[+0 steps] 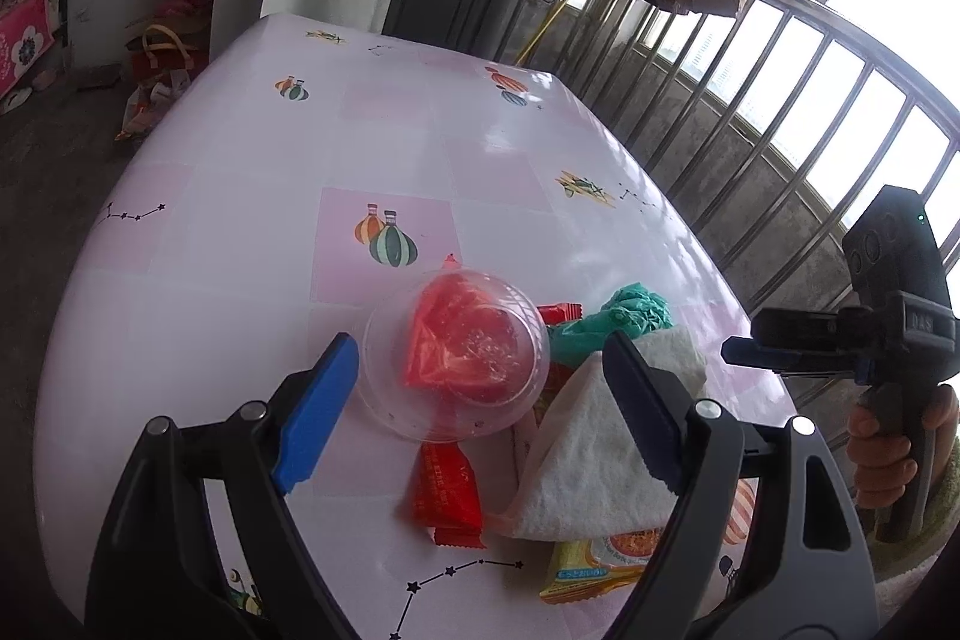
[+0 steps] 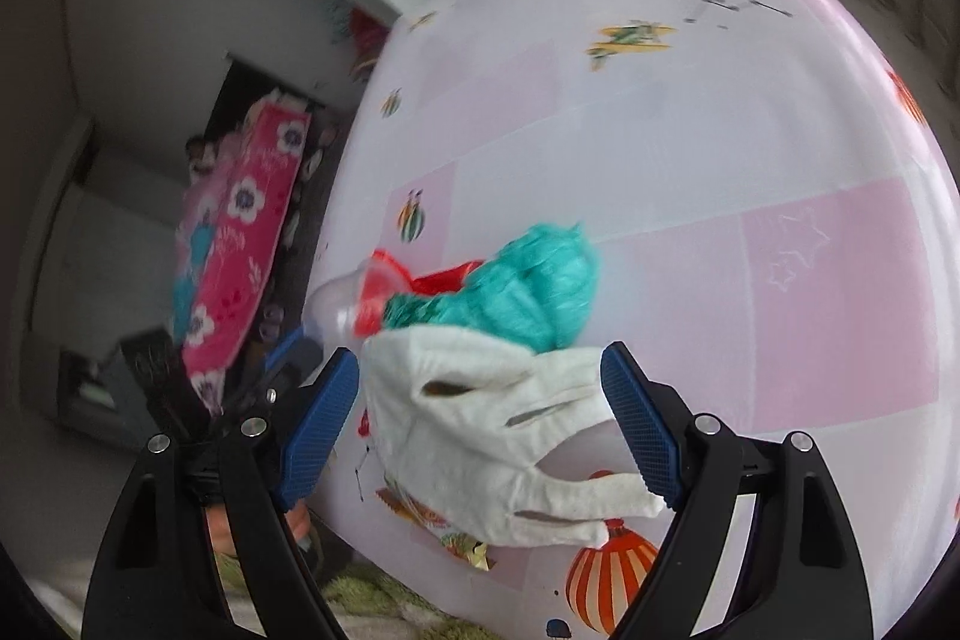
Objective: Collect trash
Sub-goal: 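Close the right tool on the white glove while the left tool holds the cup, then carry cup and glove over the basket and open both tools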
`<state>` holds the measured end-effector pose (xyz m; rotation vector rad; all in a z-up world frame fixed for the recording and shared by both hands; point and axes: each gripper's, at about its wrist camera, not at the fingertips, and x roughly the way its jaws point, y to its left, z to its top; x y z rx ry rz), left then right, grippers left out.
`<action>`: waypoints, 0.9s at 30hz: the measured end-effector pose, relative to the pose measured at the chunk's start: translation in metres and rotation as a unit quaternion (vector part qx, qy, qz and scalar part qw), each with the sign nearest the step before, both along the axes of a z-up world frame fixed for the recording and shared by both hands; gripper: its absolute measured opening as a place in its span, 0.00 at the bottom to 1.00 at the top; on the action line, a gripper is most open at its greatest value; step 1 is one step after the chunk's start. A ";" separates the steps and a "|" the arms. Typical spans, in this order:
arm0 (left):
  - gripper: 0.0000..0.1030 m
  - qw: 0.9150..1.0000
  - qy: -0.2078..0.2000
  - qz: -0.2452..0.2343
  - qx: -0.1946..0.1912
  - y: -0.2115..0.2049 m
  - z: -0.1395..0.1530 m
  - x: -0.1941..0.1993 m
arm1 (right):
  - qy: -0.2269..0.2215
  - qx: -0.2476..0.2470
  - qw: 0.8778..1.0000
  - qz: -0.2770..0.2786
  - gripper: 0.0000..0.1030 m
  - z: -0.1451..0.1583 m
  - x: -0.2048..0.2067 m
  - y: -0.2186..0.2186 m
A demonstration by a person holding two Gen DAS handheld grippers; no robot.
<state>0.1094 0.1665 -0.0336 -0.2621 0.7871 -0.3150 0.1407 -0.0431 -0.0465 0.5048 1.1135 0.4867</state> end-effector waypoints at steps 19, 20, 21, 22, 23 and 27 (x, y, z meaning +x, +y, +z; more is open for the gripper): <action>0.59 1.000 0.006 0.013 0.014 -0.001 -0.005 0.005 | -0.029 -0.084 0.996 0.032 0.34 -0.006 -0.001 0.036; 0.59 1.000 0.005 0.013 0.014 0.000 -0.005 0.004 | -0.032 -0.083 0.995 0.033 0.33 -0.004 -0.002 0.037; 0.59 1.000 0.003 0.013 0.015 0.000 -0.004 0.003 | -0.034 -0.085 0.995 0.035 0.31 -0.002 -0.003 0.036; 0.59 1.000 0.001 0.013 0.015 0.001 -0.003 0.002 | -0.036 -0.085 0.995 0.035 0.30 -0.001 -0.004 0.037; 0.59 1.000 0.000 0.013 0.014 0.001 -0.002 0.001 | -0.038 -0.085 0.995 0.036 0.30 0.001 -0.005 0.036; 0.58 1.000 -0.007 0.017 0.012 0.004 0.004 -0.003 | -0.047 -0.087 0.994 0.039 0.30 0.009 -0.012 0.034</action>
